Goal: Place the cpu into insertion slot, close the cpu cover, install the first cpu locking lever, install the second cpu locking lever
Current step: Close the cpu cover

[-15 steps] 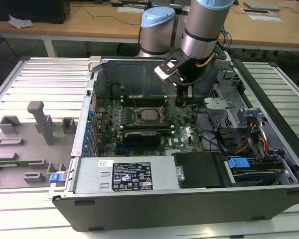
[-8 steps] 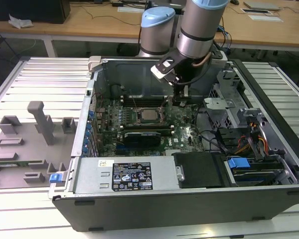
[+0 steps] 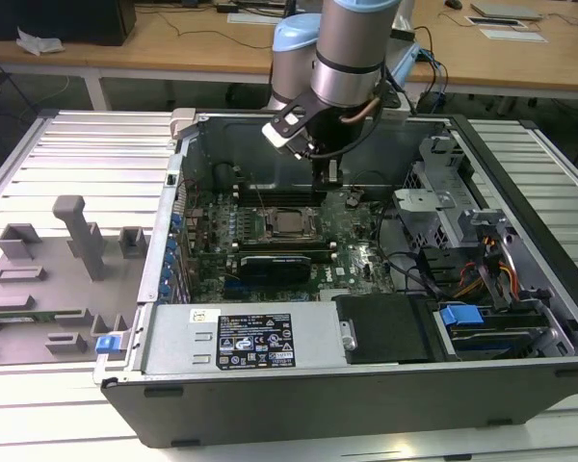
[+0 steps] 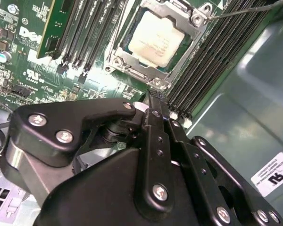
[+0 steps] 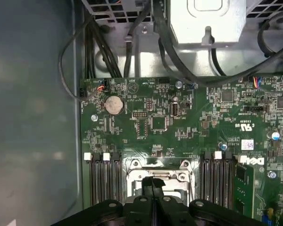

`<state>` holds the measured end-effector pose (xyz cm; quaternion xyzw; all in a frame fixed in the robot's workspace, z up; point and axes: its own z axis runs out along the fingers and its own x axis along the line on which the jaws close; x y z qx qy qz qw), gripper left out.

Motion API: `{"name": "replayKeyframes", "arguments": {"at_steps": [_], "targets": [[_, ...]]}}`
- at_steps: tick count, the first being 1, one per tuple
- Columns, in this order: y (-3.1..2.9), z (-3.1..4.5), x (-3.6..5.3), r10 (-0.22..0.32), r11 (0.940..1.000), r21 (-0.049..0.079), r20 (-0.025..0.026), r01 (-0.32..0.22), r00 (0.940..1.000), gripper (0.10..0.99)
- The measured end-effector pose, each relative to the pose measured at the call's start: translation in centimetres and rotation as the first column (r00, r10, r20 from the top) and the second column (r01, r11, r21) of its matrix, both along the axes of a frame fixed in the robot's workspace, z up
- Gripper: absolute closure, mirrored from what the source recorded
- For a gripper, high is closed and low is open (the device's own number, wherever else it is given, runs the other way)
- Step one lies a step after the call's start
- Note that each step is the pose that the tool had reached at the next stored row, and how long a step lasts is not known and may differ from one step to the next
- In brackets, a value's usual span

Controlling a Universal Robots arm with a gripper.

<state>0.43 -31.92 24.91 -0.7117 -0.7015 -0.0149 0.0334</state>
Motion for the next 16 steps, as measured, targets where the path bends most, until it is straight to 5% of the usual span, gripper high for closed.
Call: {"name": "replayKeyframes", "arguments": {"at_steps": [1, 4, 5, 16], "targets": [[0.03, -0.06, -0.56, 0.000, 1.0000, 0.000, 0.0173, 0.000, 0.9999, 0.980], [0.06, -0.21, -1.57, 0.000, 1.0000, -0.001, 0.0486, 0.000, 0.9988, 0.980], [0.07, -0.30, -1.88, 0.000, 1.0000, -0.001, 0.0514, 0.000, 0.9987, 0.980], [0.05, -1.27, -3.99, 0.001, 0.9996, -0.028, 0.0506, 0.000, 0.9987, 0.980]]}}
